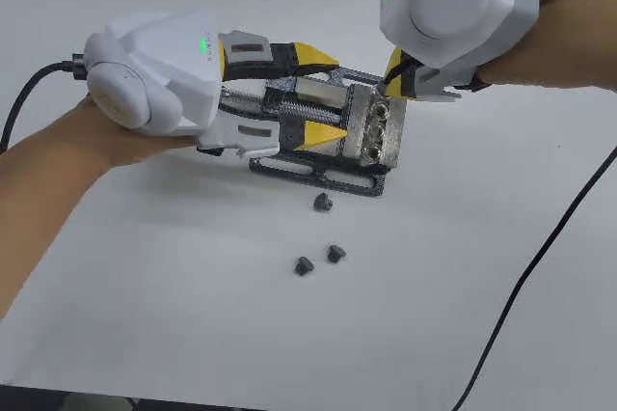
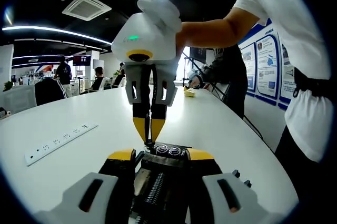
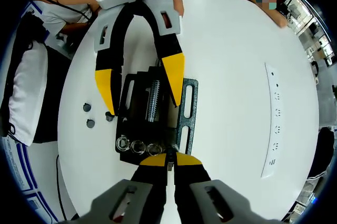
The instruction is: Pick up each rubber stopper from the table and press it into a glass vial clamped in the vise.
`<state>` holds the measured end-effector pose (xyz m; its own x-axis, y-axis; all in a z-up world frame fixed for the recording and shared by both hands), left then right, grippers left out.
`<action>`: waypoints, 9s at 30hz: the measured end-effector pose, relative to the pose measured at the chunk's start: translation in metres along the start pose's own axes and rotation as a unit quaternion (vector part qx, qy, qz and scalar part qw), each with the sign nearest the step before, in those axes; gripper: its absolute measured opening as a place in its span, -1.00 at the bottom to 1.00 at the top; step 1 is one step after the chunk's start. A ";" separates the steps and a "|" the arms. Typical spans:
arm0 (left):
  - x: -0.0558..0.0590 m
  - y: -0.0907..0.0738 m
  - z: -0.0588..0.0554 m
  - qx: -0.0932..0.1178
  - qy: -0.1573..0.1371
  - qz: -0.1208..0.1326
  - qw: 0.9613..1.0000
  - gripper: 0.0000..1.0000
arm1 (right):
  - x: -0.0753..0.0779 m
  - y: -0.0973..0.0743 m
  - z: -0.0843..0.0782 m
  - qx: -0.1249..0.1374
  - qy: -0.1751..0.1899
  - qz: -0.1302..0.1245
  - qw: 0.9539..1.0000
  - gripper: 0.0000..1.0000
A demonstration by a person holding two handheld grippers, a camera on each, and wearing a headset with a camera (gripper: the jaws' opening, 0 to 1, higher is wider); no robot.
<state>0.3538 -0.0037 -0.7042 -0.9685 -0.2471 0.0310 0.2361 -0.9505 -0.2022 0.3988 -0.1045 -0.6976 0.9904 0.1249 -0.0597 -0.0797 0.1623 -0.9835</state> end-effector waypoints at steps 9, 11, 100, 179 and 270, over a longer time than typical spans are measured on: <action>0.001 -0.005 0.002 -0.002 0.002 0.003 1.000 -0.31 | 0.000 -0.001 0.000 0.003 0.002 -0.004 1.000 -0.93; 0.001 -0.006 0.003 -0.002 0.004 0.003 1.000 -0.31 | 0.000 -0.001 -0.002 0.012 0.011 -0.005 1.000 -0.92; 0.025 -0.012 0.013 -0.026 0.018 -0.002 1.000 -0.31 | -0.070 -0.013 -0.009 0.301 0.144 -0.110 0.936 -0.56; 0.102 -0.077 -0.026 -0.105 -0.018 0.017 0.994 -0.20 | -0.161 0.041 0.008 0.275 -0.008 0.055 0.960 -0.51; 0.121 -0.080 -0.034 -0.104 -0.042 0.053 0.992 -0.25 | -0.155 0.067 0.035 0.264 -0.202 0.121 0.935 -0.78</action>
<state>0.2152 0.0491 -0.7173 -0.9272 -0.3662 0.0784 0.3060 -0.8615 -0.4051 0.2360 -0.0789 -0.7478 0.8213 0.5624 -0.0952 -0.4458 0.5288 -0.7222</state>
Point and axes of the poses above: the centre of the closed fingertips' face, and the gripper's own axes: y roughly forward along the fingers, x roughly to its right, z roughly out of its top, the point moved 6 cm from there along -y, roughly backward along the fingers, and after that the axes turned 1 degree about z, right-handed, at the moved point
